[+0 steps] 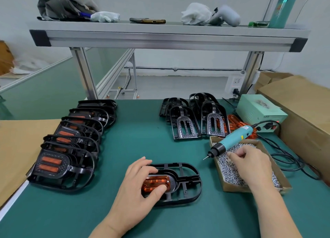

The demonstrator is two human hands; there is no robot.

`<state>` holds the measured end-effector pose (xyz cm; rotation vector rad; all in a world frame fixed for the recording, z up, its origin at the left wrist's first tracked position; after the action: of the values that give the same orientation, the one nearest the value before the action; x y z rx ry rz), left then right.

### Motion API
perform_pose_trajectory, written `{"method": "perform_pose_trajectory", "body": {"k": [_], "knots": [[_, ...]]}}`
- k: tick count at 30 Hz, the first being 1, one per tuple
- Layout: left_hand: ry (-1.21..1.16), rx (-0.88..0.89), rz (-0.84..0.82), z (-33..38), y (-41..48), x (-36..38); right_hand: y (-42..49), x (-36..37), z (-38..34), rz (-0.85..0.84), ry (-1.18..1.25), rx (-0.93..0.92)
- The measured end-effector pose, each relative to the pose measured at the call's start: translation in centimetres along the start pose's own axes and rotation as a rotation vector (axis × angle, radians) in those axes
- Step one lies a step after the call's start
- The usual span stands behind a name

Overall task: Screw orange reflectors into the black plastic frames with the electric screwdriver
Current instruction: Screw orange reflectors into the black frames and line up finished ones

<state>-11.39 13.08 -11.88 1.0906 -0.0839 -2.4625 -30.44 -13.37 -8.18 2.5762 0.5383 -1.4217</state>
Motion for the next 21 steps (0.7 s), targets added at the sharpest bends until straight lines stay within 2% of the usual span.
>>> {"method": "perform_pose_trajectory", "body": {"k": [5,7,9,13,16,21], "knots": [[-0.007,-0.001,0.008,0.1,0.0,-0.2,-0.2,-0.2,-0.4,0.135,0.147,-0.067],[-0.01,0.0,0.019,0.2,0.0,-0.3,-1.0,-0.2,-1.6,0.176,0.229,-0.159],[-0.013,0.002,0.04,0.2,0.0,-0.3,-2.3,0.1,-3.5,0.145,0.318,-0.274],[-0.012,0.019,0.097,0.2,-0.1,-0.5,-5.8,2.3,-7.9,-0.058,0.521,-0.463],[-0.004,0.032,0.146,0.3,0.0,-0.7,-8.3,5.4,-10.8,-0.261,0.567,-0.554],[-0.031,0.046,0.232,0.5,-0.2,-0.9,-9.3,9.0,-12.9,-0.546,0.621,-0.55]]}}
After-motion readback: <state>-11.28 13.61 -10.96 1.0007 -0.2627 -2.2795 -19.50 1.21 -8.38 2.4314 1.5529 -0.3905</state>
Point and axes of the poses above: each hand's wrist, its own y-axis towards the middle knuckle, its own x-axis out of the palm, z = x × y, the point moved 1 cm from there along y, towards the middle knuckle, and after that the axes turned 15 degrees about -z, right-handed, at the moved point
